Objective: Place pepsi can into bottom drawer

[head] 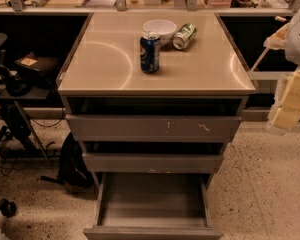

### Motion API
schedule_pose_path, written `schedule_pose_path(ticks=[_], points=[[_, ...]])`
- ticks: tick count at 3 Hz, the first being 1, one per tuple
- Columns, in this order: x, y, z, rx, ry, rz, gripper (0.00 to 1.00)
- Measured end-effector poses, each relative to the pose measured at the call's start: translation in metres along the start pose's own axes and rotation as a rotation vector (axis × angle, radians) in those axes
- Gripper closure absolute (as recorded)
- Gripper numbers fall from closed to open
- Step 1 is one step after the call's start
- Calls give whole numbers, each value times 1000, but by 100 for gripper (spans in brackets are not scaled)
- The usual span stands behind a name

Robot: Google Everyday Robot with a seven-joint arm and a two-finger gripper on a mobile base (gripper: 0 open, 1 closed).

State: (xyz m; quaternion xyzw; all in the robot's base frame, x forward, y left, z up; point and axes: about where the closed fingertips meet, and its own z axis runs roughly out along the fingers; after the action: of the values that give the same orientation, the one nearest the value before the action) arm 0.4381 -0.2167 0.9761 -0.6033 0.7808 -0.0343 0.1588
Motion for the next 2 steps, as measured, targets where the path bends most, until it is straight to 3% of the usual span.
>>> schedule_pose_path(ticks=[1,2], points=[[0,0,0,0,0,0,0],[-8,-14,4,-11,-41,-15,0]])
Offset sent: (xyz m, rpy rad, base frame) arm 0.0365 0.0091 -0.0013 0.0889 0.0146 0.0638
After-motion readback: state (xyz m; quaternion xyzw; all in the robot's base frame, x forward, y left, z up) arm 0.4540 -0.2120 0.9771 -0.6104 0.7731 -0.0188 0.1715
